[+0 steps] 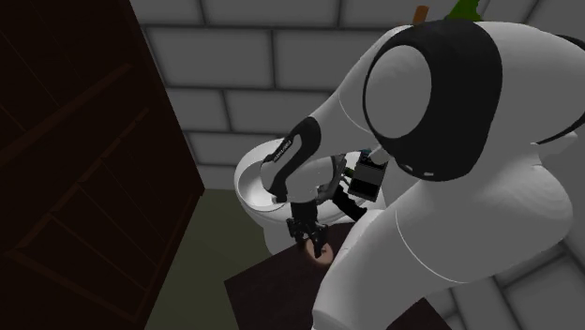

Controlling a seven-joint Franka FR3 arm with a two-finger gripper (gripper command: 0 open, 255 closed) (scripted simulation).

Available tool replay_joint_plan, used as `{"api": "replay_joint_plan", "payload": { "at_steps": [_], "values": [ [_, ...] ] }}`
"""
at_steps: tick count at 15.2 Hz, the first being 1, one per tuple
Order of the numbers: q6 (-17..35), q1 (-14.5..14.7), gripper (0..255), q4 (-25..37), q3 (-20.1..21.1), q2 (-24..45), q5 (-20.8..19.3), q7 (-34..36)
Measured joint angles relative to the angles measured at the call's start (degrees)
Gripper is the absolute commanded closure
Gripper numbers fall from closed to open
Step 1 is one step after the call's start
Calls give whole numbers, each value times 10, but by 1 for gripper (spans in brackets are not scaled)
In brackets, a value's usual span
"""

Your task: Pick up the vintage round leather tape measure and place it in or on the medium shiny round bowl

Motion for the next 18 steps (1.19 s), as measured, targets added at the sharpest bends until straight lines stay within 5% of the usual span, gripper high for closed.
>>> {"api": "replay_joint_plan", "payload": {
  "at_steps": [18],
  "values": [
    [-208,-46,255,39,57,-183,-35,73]
  ]
}}
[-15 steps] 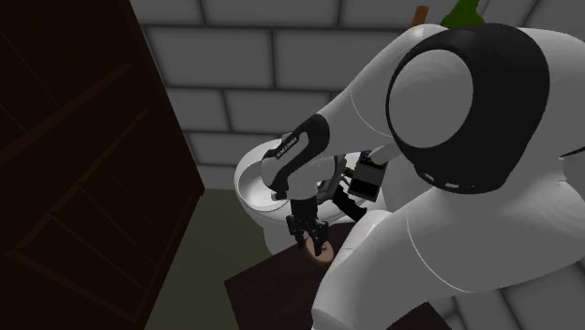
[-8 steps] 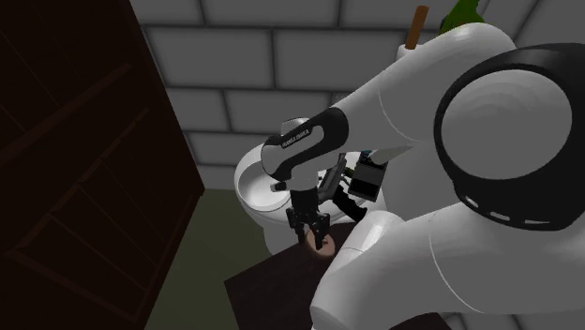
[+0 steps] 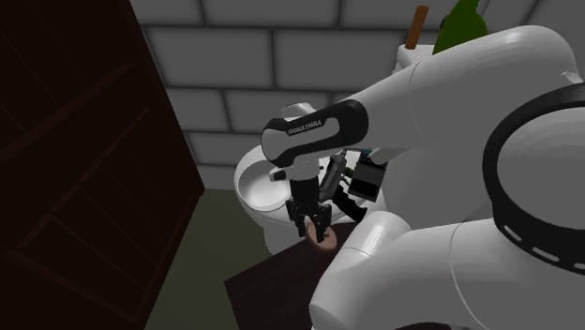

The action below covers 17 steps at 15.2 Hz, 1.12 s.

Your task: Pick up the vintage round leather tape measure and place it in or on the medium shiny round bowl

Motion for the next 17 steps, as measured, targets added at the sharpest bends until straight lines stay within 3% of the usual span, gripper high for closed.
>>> {"api": "replay_joint_plan", "payload": {
  "at_steps": [15,17],
  "values": [
    [-145,-7,255,72,42,-77,20,29],
    [-138,8,255,101,38,-42,31,25]
  ]
}}
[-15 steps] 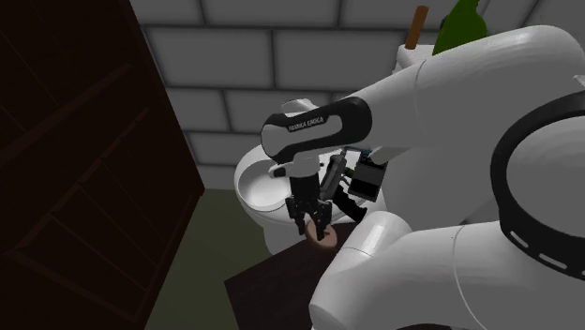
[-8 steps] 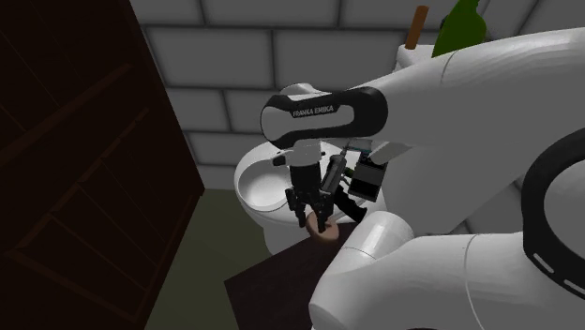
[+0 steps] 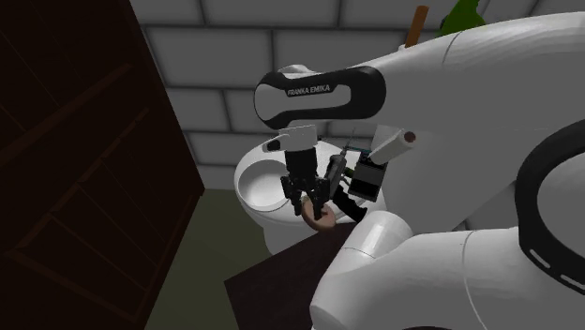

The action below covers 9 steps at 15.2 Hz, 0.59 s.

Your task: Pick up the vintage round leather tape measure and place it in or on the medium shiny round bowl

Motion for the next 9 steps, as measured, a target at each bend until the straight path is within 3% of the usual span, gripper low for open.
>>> {"api": "replay_joint_plan", "payload": {
  "at_steps": [9],
  "values": [
    [23,70,255,181,-31,218,72,-46]
  ]
}}
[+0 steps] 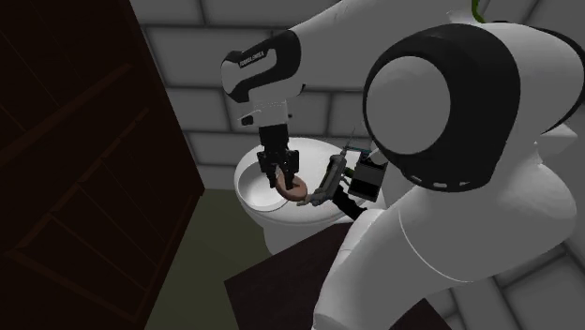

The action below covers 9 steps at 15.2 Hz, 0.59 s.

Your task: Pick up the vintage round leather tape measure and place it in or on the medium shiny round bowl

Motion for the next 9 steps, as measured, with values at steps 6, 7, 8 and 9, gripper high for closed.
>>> {"api": "replay_joint_plan", "payload": {
  "at_steps": [6,7,8,9],
  "values": [
    [-23,14,255,151,-16,156,62,-48],
    [-33,12,255,179,-18,180,71,-56],
    [-38,11,255,207,-17,208,84,-62],
    [-50,9,255,242,-16,238,98,-67]
  ]
}}
